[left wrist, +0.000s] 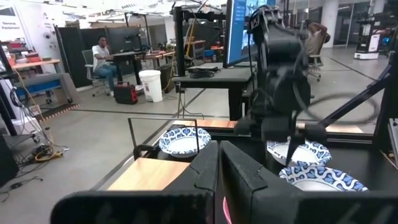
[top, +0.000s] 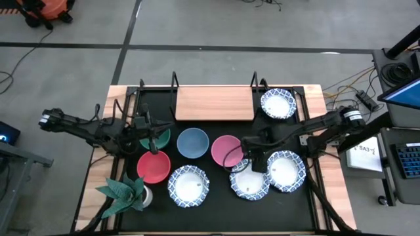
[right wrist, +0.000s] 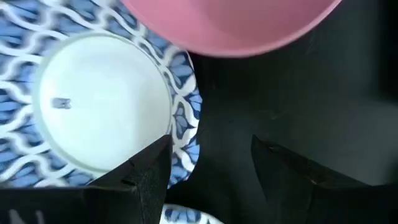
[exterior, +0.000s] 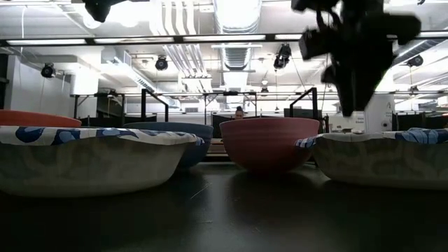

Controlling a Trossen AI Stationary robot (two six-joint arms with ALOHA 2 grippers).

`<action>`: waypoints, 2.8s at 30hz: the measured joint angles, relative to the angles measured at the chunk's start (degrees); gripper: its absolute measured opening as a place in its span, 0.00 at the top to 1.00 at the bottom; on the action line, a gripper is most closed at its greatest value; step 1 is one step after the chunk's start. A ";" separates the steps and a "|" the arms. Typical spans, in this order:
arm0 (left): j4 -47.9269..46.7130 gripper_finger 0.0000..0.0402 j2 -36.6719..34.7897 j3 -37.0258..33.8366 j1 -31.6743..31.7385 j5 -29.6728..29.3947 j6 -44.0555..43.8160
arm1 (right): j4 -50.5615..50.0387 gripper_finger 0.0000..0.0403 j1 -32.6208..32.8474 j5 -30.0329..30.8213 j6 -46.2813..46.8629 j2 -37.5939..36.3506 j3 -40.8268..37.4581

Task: Place and stack bowls onto a shelf
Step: Put the white bowl on the shelf

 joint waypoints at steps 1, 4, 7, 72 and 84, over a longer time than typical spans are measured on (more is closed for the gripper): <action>0.01 1.00 -0.01 0.00 0.00 0.00 0.32 | 1.51 0.49 0.26 0.02 0.55 0.15 -1.33; 0.02 1.00 -0.07 0.00 0.00 0.00 1.35 | 6.48 0.50 0.40 0.07 2.10 0.18 -5.00; 0.04 1.00 -0.12 -0.02 0.00 -0.02 1.47 | 10.30 0.52 0.35 -0.02 2.56 0.02 -7.63; 4.38 1.00 -0.84 -0.11 0.00 -0.02 4.46 | 20.96 0.97 -29.92 11.15 2.34 1.17 22.96; 4.00 1.00 -0.86 -0.11 0.00 -0.02 5.58 | 20.75 0.97 -38.97 10.49 -0.70 12.95 22.79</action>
